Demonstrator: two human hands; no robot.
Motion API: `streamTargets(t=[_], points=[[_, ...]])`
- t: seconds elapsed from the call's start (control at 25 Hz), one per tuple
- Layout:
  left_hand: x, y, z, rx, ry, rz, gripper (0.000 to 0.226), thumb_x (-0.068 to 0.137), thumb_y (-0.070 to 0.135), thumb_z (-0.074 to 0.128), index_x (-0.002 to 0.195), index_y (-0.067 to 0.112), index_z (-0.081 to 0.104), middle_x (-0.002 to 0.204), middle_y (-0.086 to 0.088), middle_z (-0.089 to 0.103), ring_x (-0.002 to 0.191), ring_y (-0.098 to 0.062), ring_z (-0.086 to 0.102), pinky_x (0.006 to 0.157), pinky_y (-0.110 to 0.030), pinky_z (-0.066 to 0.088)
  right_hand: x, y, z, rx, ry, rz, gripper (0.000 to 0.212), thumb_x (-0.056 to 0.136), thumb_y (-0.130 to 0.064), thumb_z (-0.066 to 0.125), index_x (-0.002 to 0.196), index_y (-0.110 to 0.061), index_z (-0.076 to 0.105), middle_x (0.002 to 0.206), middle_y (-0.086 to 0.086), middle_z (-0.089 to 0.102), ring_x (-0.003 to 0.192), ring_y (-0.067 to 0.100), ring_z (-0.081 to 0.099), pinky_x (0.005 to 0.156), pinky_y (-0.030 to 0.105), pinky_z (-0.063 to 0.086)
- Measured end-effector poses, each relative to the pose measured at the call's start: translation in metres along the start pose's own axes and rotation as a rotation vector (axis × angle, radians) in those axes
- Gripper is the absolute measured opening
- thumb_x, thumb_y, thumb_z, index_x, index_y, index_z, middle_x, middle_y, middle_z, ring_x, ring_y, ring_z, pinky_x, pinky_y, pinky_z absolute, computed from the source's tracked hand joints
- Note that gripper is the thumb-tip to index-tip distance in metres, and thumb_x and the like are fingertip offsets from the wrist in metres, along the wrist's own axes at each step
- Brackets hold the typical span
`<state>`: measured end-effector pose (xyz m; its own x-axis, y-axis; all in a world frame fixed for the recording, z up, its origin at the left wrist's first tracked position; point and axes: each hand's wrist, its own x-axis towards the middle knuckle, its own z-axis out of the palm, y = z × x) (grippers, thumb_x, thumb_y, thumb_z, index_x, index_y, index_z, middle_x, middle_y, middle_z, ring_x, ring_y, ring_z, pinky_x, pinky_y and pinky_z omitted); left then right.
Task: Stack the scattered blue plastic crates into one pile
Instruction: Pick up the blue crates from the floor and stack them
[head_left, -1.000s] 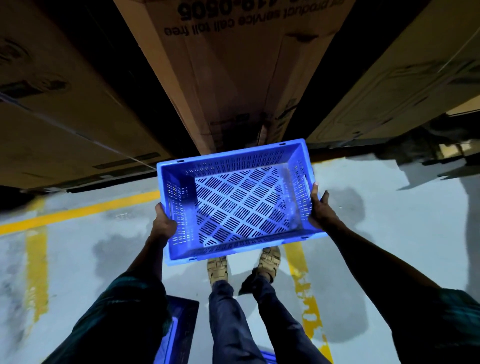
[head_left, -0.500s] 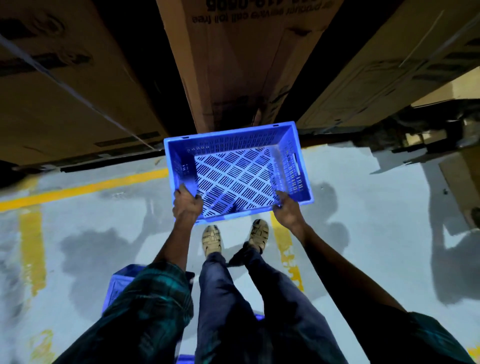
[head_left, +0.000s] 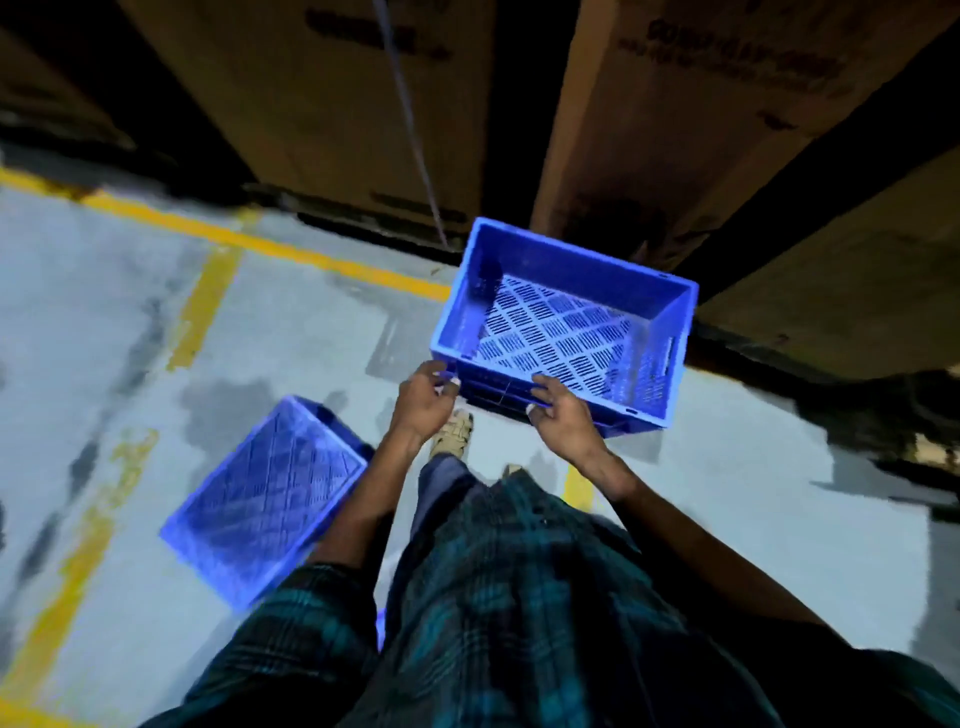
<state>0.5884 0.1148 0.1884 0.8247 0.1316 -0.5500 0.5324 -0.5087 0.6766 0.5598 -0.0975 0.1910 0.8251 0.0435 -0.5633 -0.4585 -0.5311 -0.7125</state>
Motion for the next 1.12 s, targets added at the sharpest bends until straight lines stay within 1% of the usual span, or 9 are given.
streamTargets(t=[0.12, 0.32, 0.4, 0.48, 0.56, 0.76, 0.88, 1.0, 1.12], points=[[-0.051, -0.038, -0.004, -0.17, 0.182, -0.085, 0.035, 0.093, 0.018, 0.062, 0.127, 0.01, 0.06, 0.113, -0.015, 0.07, 0.094, -0.022, 0.065, 0.077, -0.023, 0.045, -0.01, -0.013, 0.011, -0.07, -0.077, -0.09, 0.048, 0.095, -0.009, 0.054, 0.142, -0.008, 0.043, 0.134, 0.017, 0.058, 0.125, 0.026, 0.056, 0.104, 0.04, 0.047], [-0.118, -0.101, -0.011, -0.39, 0.394, -0.218, 0.031, 0.093, 0.021, 0.062, 0.123, 0.011, 0.062, 0.105, -0.012, 0.07, 0.085, -0.021, 0.062, 0.076, -0.028, 0.049, -0.013, -0.039, 0.046, -0.252, -0.231, -0.223, 0.048, 0.093, -0.015, 0.057, 0.14, -0.012, 0.046, 0.125, 0.012, 0.065, 0.115, 0.025, 0.063, 0.099, 0.042, 0.05], [-0.138, -0.128, -0.019, -0.446, 0.506, -0.276, 0.03, 0.092, 0.02, 0.063, 0.121, 0.01, 0.064, 0.099, -0.011, 0.069, 0.086, -0.023, 0.063, 0.074, -0.025, 0.046, -0.011, -0.054, 0.067, -0.282, -0.302, -0.248, 0.048, 0.093, -0.016, 0.058, 0.139, -0.011, 0.047, 0.117, 0.01, 0.068, 0.109, 0.018, 0.062, 0.091, 0.031, 0.05], [-0.156, -0.158, -0.029, -0.486, 0.587, -0.336, 0.031, 0.092, 0.019, 0.063, 0.12, 0.008, 0.064, 0.096, -0.013, 0.07, 0.09, -0.031, 0.066, 0.076, -0.03, 0.048, -0.009, -0.071, 0.091, -0.333, -0.315, -0.271, 0.046, 0.092, -0.017, 0.059, 0.137, -0.01, 0.05, 0.097, 0.002, 0.067, 0.096, 0.012, 0.059, 0.075, 0.015, 0.04], [-0.168, -0.188, -0.041, -0.52, 0.614, -0.407, 0.035, 0.092, 0.02, 0.062, 0.124, 0.006, 0.063, 0.103, -0.02, 0.071, 0.098, -0.035, 0.067, 0.083, -0.037, 0.052, -0.003, -0.085, 0.112, -0.376, -0.32, -0.274, 0.046, 0.092, -0.017, 0.059, 0.136, -0.01, 0.05, 0.083, -0.005, 0.062, 0.085, 0.012, 0.057, 0.072, 0.014, 0.038], [-0.18, -0.25, -0.082, -0.575, 0.664, -0.525, 0.037, 0.096, 0.021, 0.058, 0.129, 0.004, 0.058, 0.079, -0.004, 0.06, 0.075, -0.023, 0.057, 0.069, -0.028, 0.043, 0.011, -0.123, 0.184, -0.446, -0.436, -0.293, 0.05, 0.094, -0.021, 0.059, 0.14, -0.012, 0.043, 0.118, 0.014, 0.065, 0.095, 0.027, 0.064, 0.085, 0.044, 0.054], [-0.17, -0.272, -0.1, -0.616, 0.648, -0.584, 0.038, 0.097, 0.022, 0.056, 0.132, 0.006, 0.055, 0.078, -0.003, 0.058, 0.066, -0.018, 0.053, 0.058, -0.027, 0.041, 0.021, -0.138, 0.223, -0.524, -0.508, -0.305, 0.052, 0.095, -0.024, 0.059, 0.142, -0.012, 0.041, 0.122, 0.016, 0.064, 0.108, 0.035, 0.063, 0.092, 0.048, 0.052], [-0.15, -0.285, -0.11, -0.643, 0.656, -0.648, 0.038, 0.097, 0.022, 0.056, 0.132, 0.007, 0.054, 0.092, -0.006, 0.059, 0.071, -0.017, 0.053, 0.068, -0.028, 0.042, 0.039, -0.149, 0.258, -0.6, -0.604, -0.286, 0.053, 0.095, -0.024, 0.057, 0.143, -0.011, 0.039, 0.123, 0.016, 0.063, 0.114, 0.038, 0.058, 0.095, 0.05, 0.047], [-0.114, -0.304, -0.108, -0.685, 0.739, -0.713, 0.037, 0.095, 0.02, 0.058, 0.129, 0.006, 0.057, 0.098, -0.009, 0.061, 0.081, -0.022, 0.056, 0.073, -0.027, 0.041, 0.076, -0.149, 0.299, -0.617, -0.659, -0.26, 0.05, 0.095, -0.02, 0.057, 0.141, -0.01, 0.042, 0.122, 0.019, 0.063, 0.111, 0.036, 0.061, 0.095, 0.045, 0.048]])
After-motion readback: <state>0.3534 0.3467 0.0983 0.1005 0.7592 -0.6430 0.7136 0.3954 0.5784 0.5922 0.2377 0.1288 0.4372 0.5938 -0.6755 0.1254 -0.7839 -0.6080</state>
